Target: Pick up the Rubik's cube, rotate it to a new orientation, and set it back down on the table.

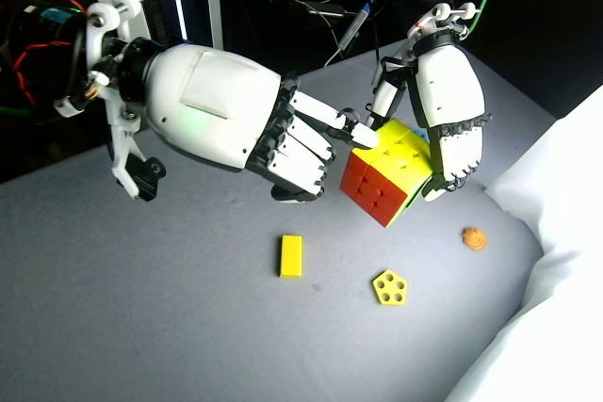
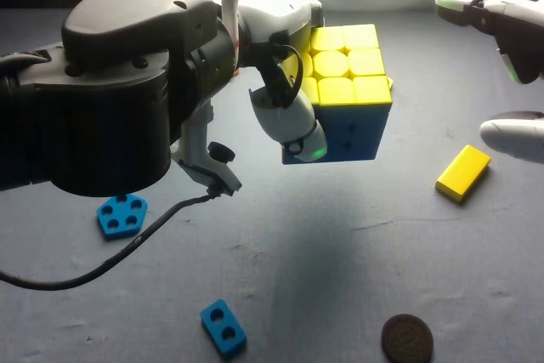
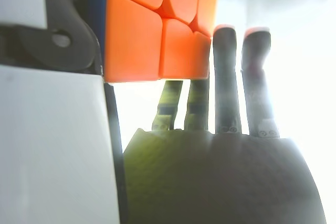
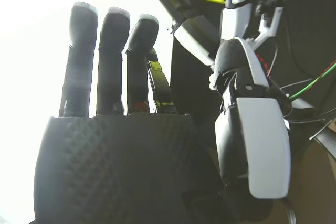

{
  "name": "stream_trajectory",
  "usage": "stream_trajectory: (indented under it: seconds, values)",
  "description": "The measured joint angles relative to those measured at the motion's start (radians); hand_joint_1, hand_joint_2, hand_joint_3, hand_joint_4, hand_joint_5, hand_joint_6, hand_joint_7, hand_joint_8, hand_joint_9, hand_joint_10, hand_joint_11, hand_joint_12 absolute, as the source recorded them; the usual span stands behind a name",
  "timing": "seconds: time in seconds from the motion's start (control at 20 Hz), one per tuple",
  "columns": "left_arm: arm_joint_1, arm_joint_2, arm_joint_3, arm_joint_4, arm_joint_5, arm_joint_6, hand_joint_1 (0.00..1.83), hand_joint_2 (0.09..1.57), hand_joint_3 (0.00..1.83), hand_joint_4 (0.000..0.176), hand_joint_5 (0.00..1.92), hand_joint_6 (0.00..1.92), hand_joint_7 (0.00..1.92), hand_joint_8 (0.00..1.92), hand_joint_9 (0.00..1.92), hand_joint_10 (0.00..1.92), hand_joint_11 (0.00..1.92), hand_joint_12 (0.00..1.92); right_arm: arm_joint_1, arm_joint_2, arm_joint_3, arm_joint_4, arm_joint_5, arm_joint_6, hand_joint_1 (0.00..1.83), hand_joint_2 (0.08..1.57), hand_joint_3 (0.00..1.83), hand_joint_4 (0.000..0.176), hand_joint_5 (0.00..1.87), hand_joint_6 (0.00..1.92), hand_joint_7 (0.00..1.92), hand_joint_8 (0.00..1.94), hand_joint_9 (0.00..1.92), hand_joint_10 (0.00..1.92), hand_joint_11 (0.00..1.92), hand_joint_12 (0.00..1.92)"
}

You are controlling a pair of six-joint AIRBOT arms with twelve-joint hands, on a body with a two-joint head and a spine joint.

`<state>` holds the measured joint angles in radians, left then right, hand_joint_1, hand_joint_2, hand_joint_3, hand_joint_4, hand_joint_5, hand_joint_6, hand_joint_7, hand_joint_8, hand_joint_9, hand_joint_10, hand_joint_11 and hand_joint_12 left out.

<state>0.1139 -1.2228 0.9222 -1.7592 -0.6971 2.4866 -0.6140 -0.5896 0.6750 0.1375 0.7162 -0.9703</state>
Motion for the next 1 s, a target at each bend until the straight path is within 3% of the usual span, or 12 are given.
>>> stream_trajectory:
  seconds: [0.3, 0.45, 0.75, 0.8, 0.85, 1.0]
  values:
    - [-0.015, 0.000, 0.000, 0.003, -0.002, 0.000, 1.03, 1.42, 0.00, 0.000, 0.43, 1.67, 0.52, 1.88, 0.28, 1.88, 0.31, 1.92, -0.015, -0.030, -0.001, -0.012, -0.040, -0.021, 0.38, 1.25, 0.00, 0.000, 0.14, 0.01, 0.44, 1.76, 0.46, 1.92, 0.41, 1.92]
    - [-0.015, 0.000, 0.000, -0.002, -0.002, 0.000, 1.02, 1.43, 0.00, 0.000, 0.40, 1.70, 0.51, 1.90, 0.26, 1.86, 0.28, 1.92, -0.015, -0.036, -0.002, -0.006, -0.052, -0.030, 0.37, 1.25, 0.00, 0.000, 0.12, 0.00, 0.39, 1.88, 0.45, 1.92, 0.44, 1.92]
    - [-0.015, 0.000, 0.000, -0.001, -0.004, 0.000, 1.02, 1.43, 0.00, 0.000, 0.43, 1.69, 0.49, 1.91, 0.25, 1.91, 0.31, 1.92, -0.048, -0.053, -0.007, -0.037, -0.066, -0.046, 0.33, 1.26, 0.00, 0.000, 0.12, 0.01, 0.43, 1.73, 0.43, 1.92, 0.37, 1.92]
    - [-0.015, 0.000, 0.000, -0.001, -0.004, 0.000, 1.01, 1.37, 0.00, 0.000, 0.53, 1.65, 0.19, 1.89, 0.24, 1.92, 0.31, 1.92, -0.048, -0.058, -0.007, -0.035, -0.066, -0.050, 0.32, 1.26, 0.00, 0.000, 0.11, 0.00, 0.42, 1.71, 0.42, 1.92, 0.34, 1.92]
    - [-0.015, 0.000, 0.000, -0.001, -0.003, 0.000, 1.02, 1.42, 0.00, 0.000, 0.43, 1.67, 0.48, 1.92, 0.25, 1.92, 0.31, 1.92, -0.048, -0.062, -0.006, -0.031, -0.064, -0.053, 0.35, 1.26, 0.00, 0.000, 0.12, 0.00, 0.46, 1.76, 0.48, 1.92, 0.37, 1.92]
    - [-0.015, 0.000, 0.000, 0.000, -0.005, 0.000, 1.02, 1.43, 0.00, 0.000, 0.42, 1.67, 0.49, 1.92, 0.23, 1.92, 0.29, 1.92, -0.060, -0.076, -0.007, -0.031, -0.061, -0.082, 0.37, 1.26, 0.00, 0.000, 0.09, 0.01, 0.40, 1.80, 0.44, 1.92, 0.41, 1.92]
